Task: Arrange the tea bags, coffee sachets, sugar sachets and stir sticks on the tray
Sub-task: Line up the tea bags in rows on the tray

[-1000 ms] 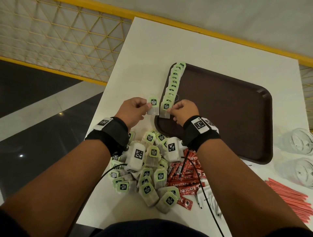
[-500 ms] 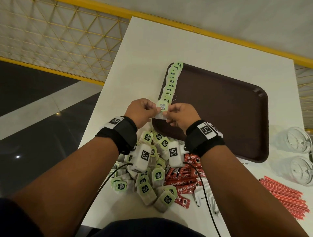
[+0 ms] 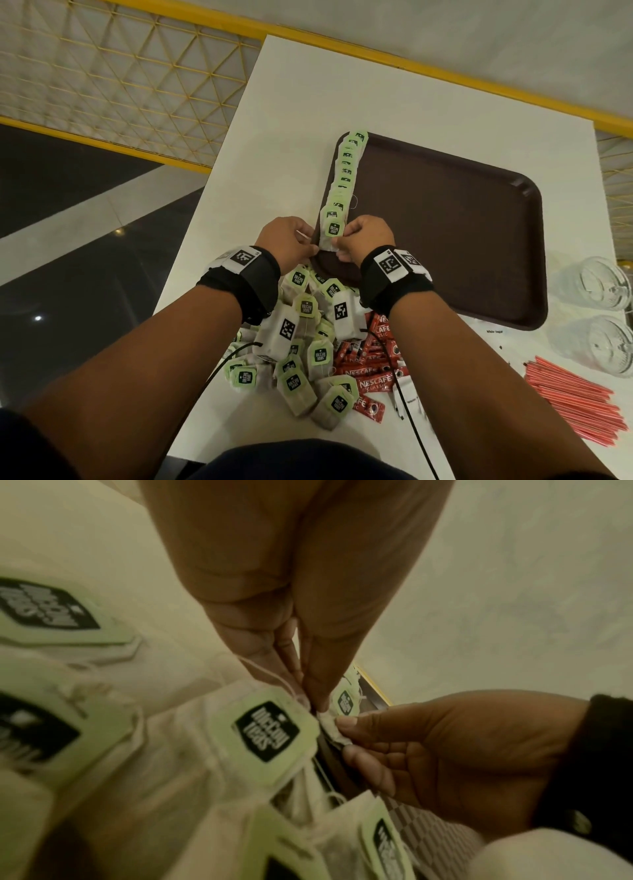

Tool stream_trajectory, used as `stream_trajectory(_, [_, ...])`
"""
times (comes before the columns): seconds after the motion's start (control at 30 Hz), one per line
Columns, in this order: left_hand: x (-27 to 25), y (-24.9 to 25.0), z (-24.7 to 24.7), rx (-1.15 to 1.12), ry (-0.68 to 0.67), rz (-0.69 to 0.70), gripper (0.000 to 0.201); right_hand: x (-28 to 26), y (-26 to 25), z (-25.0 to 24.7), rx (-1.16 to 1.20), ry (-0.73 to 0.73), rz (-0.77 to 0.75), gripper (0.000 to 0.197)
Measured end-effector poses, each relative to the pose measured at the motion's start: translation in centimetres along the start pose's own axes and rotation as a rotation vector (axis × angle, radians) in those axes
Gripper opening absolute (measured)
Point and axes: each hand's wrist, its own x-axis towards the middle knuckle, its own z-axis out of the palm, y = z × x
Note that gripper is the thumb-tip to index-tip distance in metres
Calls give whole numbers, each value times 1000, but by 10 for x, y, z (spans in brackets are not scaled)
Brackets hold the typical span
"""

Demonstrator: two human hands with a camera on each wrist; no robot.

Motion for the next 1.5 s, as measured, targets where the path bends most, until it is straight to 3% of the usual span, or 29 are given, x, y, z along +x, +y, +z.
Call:
stream_trajectory(0.27, [-2, -3, 3, -2, 20, 11, 20, 1, 2, -1, -158, 78, -90, 29])
stream_trajectory(0.4, [-1, 3, 4, -6, 112, 88, 26, 6, 1, 0, -159, 75, -120, 28])
stream_trajectory(0.6, [2, 19, 5, 133, 96, 189, 33, 11, -2, -6, -141, 118, -146, 19])
stream_trajectory(0.87, [-3, 8, -11, 86, 91, 148, 34, 0, -6, -14, -134, 77, -195, 14])
stream_trajectory(1.03, [-23, -1, -32, 221, -19, 182, 25, -34, -3, -24, -233, -63, -302, 15])
stream_trajectory(1.17, [-38, -12, -33, 378, -162, 162, 31, -58, 10, -28, -501, -204, -296, 20])
stream_trajectory(1.3, [-43, -15, -23, 473, -227, 139, 43, -68, 24, -22, -651, -199, -259, 25])
stream_trajectory(1.5, [-46, -18, -7, 539, -169, 123, 48, -78, 26, -10, -654, -137, -264, 27])
